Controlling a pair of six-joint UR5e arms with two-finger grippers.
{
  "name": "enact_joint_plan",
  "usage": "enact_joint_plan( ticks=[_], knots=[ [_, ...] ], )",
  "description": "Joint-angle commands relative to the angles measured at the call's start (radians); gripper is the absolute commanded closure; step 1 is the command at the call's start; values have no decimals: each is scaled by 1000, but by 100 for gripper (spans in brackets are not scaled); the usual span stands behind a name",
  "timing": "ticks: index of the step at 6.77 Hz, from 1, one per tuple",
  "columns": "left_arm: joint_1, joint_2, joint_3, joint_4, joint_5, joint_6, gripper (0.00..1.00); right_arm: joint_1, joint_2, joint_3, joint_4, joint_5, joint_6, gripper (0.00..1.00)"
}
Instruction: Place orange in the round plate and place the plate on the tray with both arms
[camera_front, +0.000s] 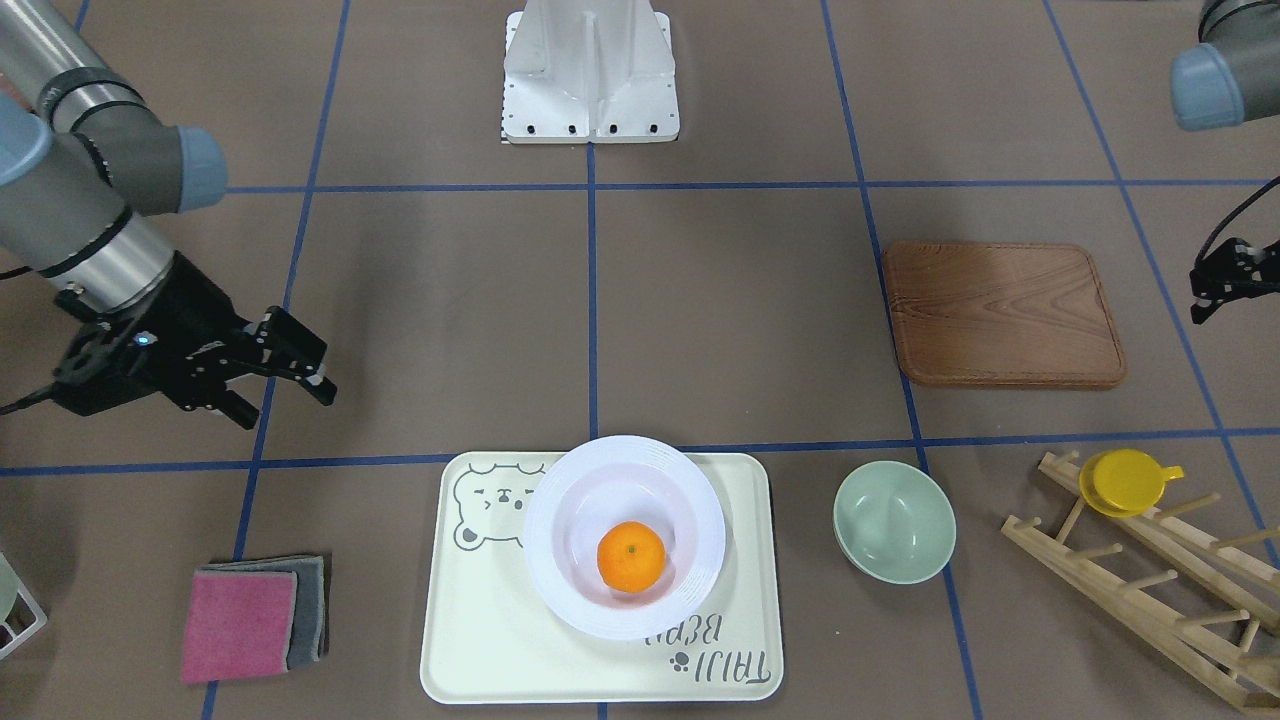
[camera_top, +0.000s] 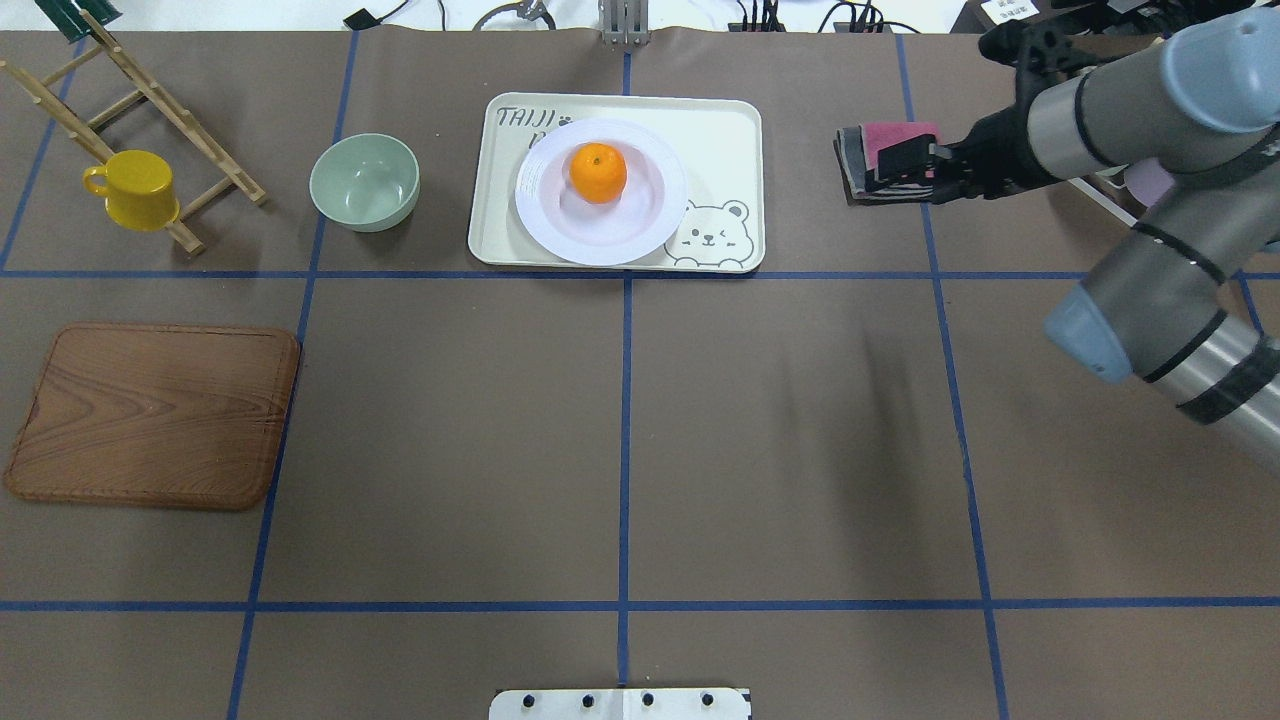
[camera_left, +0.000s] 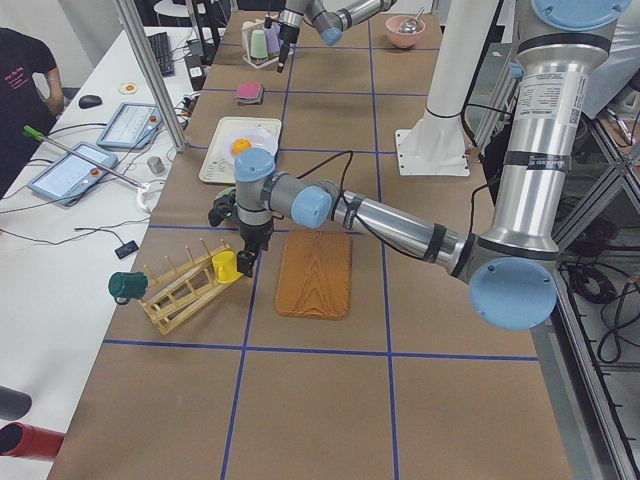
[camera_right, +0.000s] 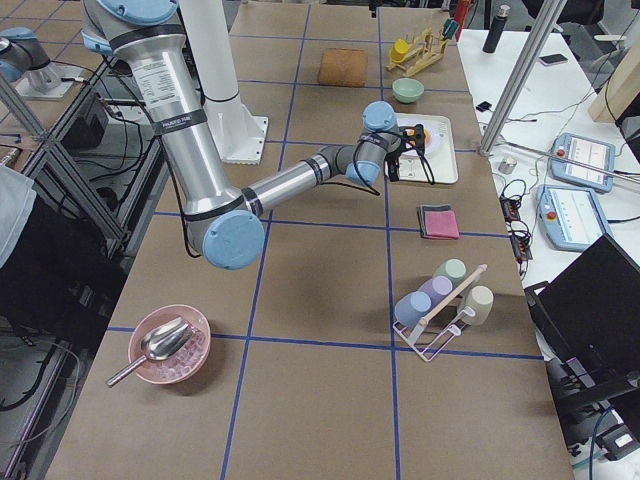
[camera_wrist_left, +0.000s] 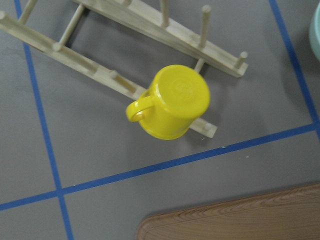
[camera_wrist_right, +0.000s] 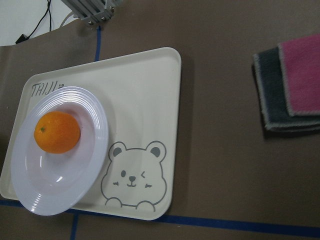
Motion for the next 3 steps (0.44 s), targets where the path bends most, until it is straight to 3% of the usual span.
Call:
enact_joint_plan(
  ticks=[1, 2, 3],
  knots=[
    [-117, 79, 84, -26, -136, 193, 3, 171, -47, 23, -152, 183, -90, 0],
    [-122, 118, 87, -42, -137, 194, 3, 187, -107, 73, -238, 173, -109, 0],
    [-124, 127, 88, -43, -137, 200, 3, 215, -195, 84, -240, 156, -259, 0]
  ],
)
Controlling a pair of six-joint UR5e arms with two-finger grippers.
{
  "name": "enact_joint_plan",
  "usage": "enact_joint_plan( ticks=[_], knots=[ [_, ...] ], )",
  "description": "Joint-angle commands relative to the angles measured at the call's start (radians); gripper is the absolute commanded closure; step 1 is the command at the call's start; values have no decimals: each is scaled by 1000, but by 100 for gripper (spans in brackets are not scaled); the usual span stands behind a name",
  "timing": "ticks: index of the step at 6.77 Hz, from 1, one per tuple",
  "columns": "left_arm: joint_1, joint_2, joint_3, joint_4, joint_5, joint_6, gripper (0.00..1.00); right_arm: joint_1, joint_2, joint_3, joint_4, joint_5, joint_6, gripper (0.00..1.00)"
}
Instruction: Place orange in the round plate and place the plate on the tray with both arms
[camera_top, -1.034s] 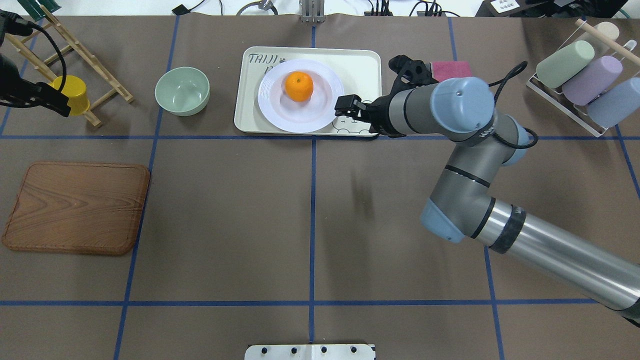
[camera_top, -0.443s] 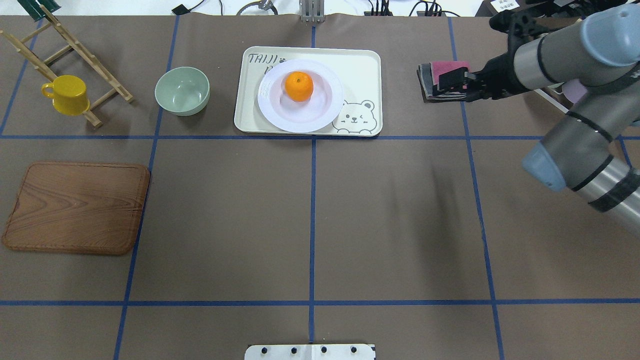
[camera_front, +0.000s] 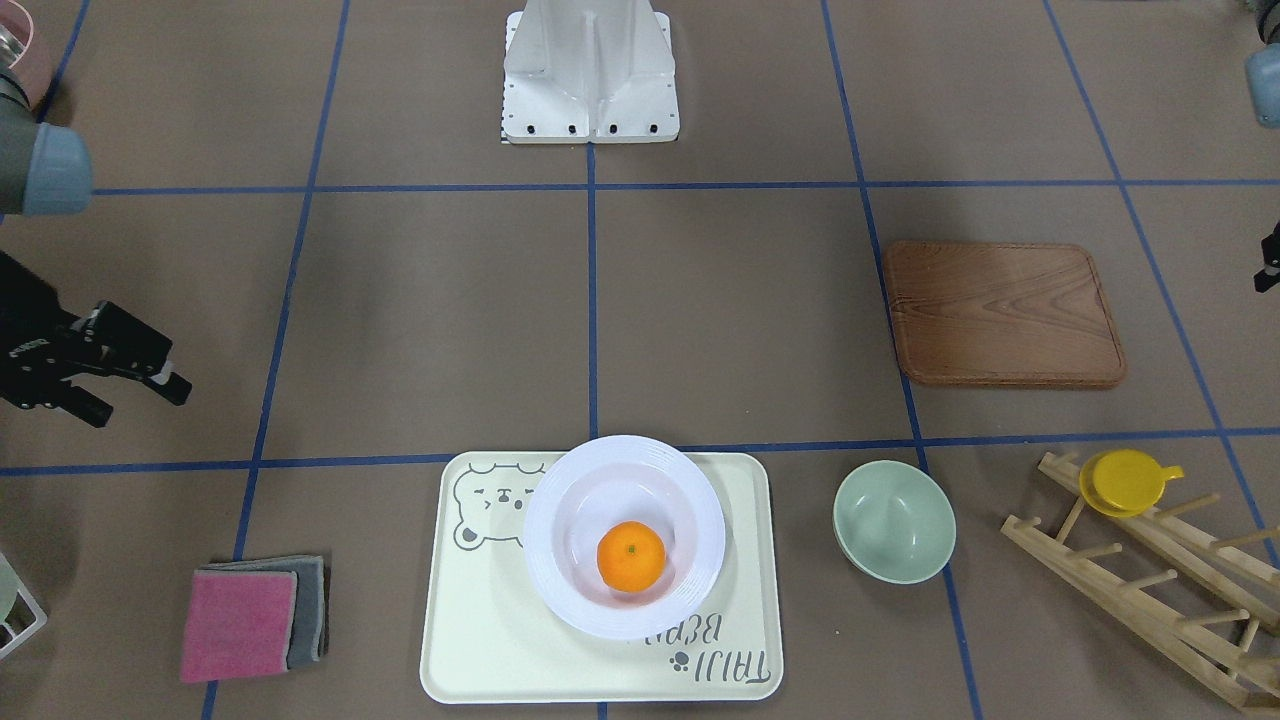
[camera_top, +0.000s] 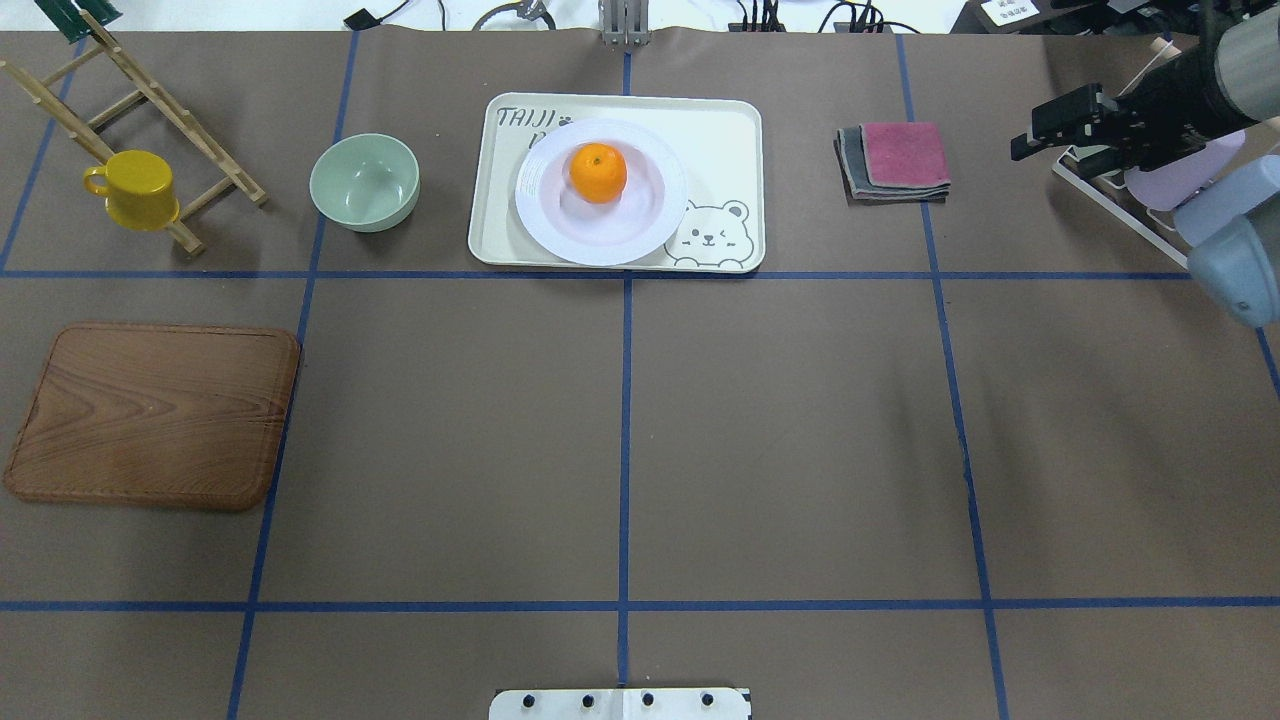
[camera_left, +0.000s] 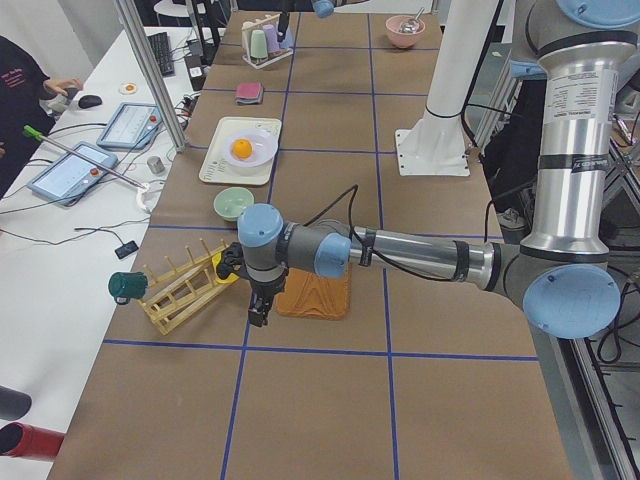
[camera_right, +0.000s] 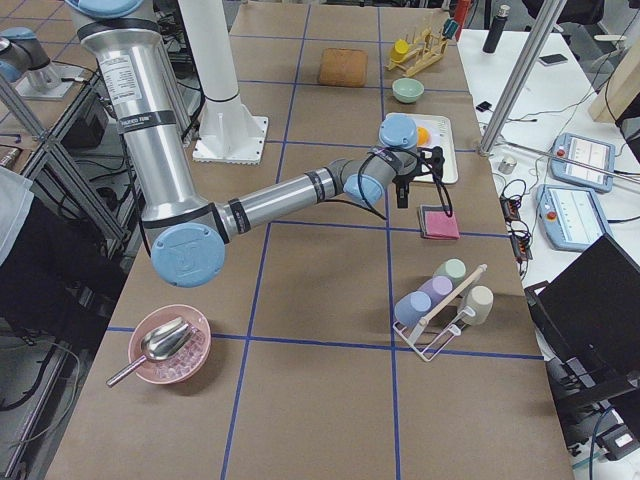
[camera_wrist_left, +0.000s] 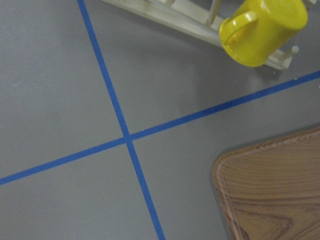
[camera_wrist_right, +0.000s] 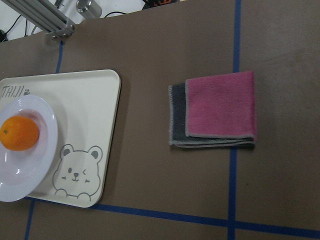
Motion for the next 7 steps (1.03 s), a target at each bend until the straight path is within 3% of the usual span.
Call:
enact_joint_plan(
  ticks=[1, 4, 5, 7],
  knots=[
    [-11, 23, 5, -7, -10, 17, 3, 60, -149, 23, -51, -68, -302, 0],
    [-15, 30, 2, -13, -8, 15, 2, 175, -244, 83, -387, -143, -798, 0],
    [-18, 46, 2, -38, -8, 12, 2, 192, -255, 142, -529, -140, -843, 0],
    [-18, 56, 2, -47, -8, 12, 2, 195, -326, 223, -565, -132, -844, 0]
  ],
)
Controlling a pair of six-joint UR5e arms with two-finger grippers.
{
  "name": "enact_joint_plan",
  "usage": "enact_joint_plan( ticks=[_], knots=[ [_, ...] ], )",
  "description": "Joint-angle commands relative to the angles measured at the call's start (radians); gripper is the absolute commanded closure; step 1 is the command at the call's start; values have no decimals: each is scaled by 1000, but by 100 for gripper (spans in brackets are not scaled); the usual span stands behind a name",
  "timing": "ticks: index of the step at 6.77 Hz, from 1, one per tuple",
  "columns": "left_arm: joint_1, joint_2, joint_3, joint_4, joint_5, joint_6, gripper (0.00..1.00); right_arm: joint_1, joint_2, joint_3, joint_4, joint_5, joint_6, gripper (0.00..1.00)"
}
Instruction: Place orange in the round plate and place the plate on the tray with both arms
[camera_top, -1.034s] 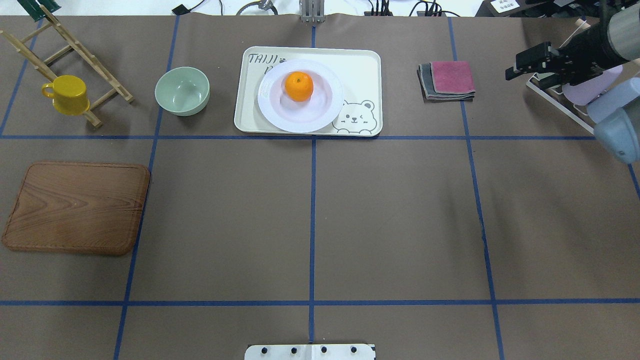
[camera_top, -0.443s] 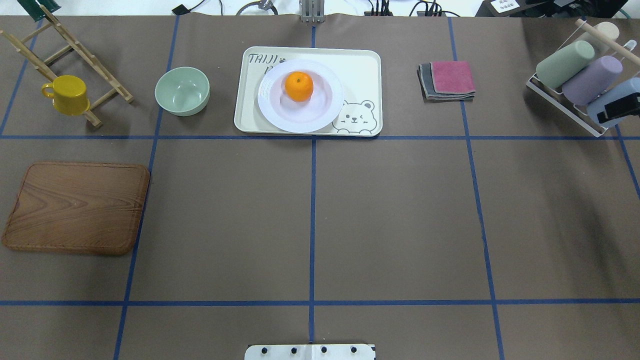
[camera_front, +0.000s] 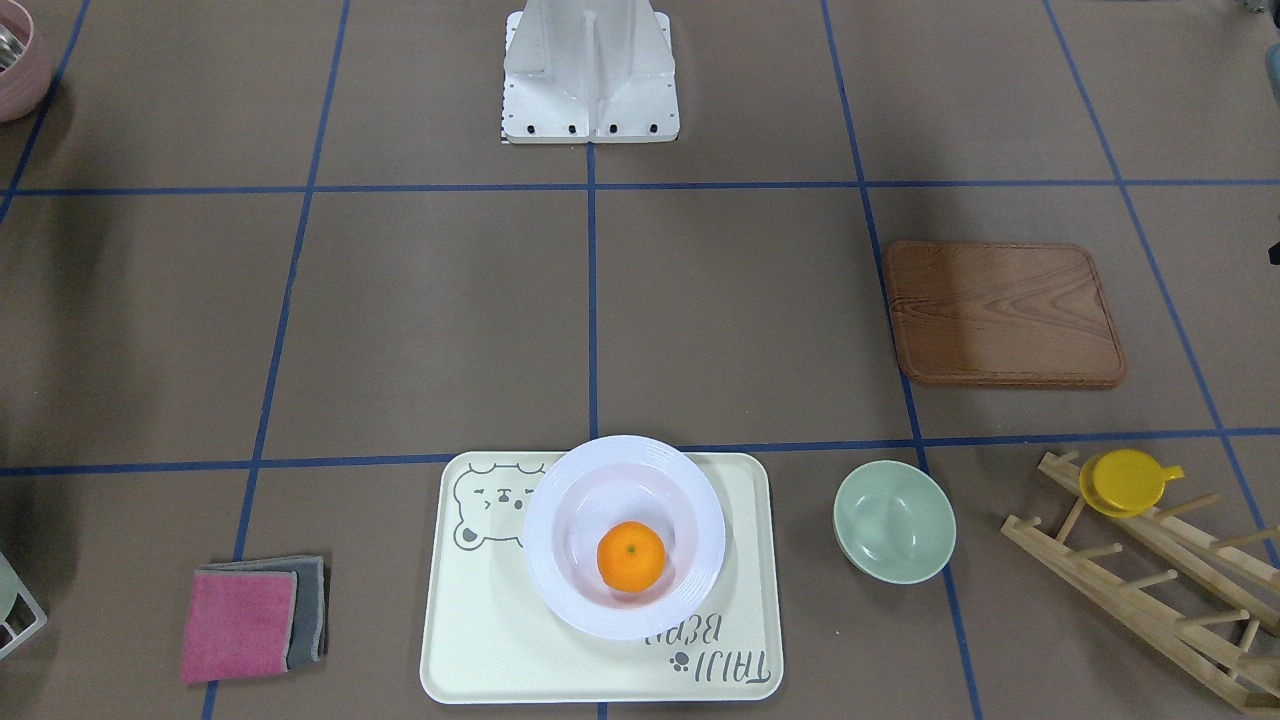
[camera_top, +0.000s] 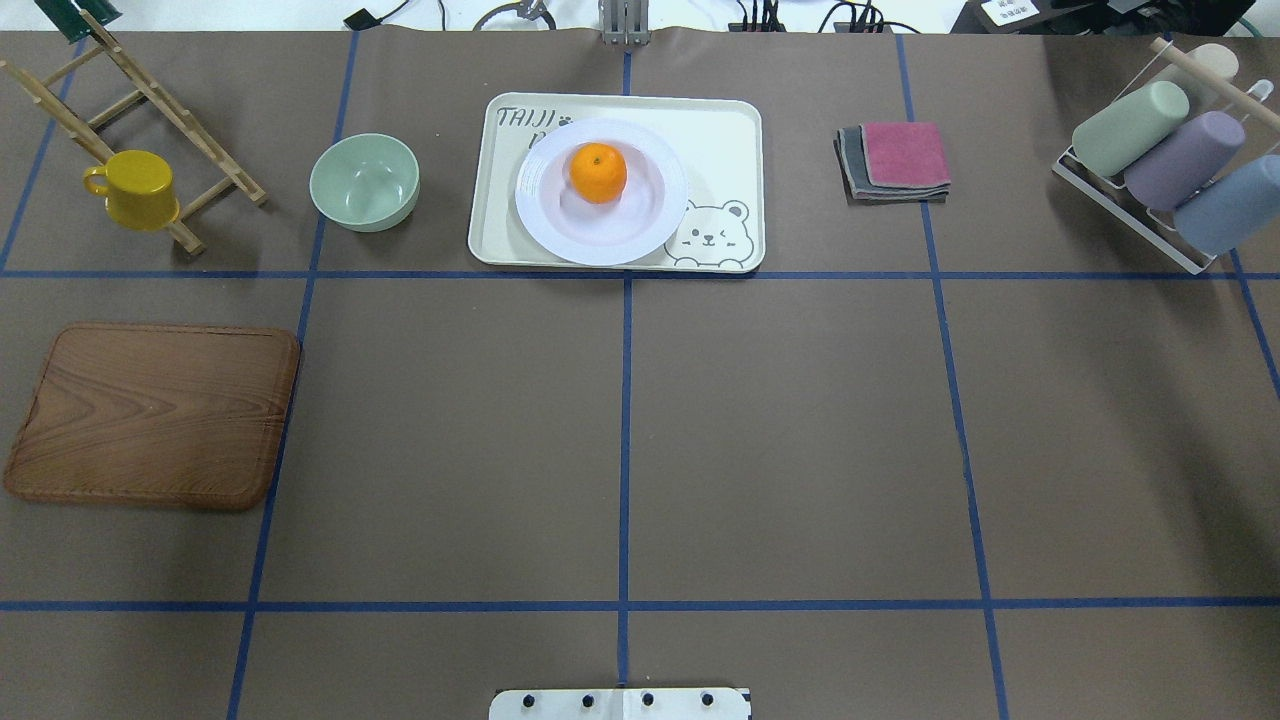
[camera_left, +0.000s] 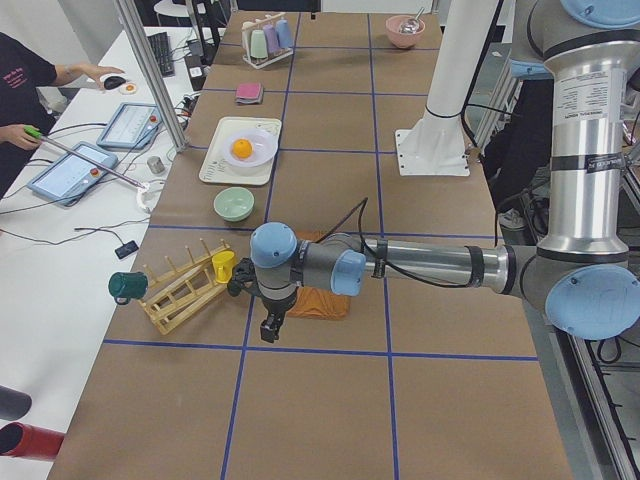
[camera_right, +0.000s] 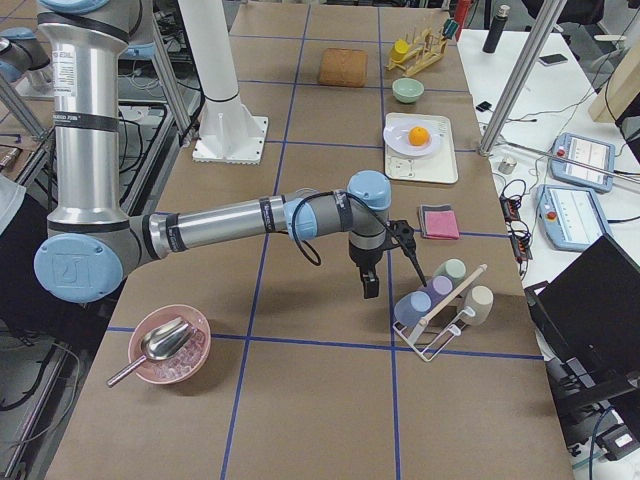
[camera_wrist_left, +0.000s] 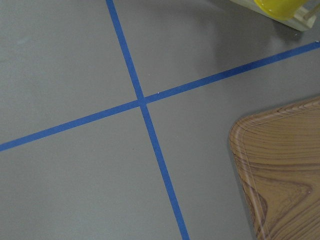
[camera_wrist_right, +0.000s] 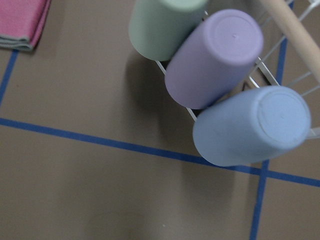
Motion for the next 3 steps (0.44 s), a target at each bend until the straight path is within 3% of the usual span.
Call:
enact_joint_plan(
  ticks=[1, 3],
  knots=[
    [-2, 6, 0, -5, 0, 1, 2, 5, -33, 39, -32, 5, -12, 0],
    [-2, 7, 0, -5, 0, 1, 2, 5, -34, 39, -34, 13, -12, 0]
  ],
)
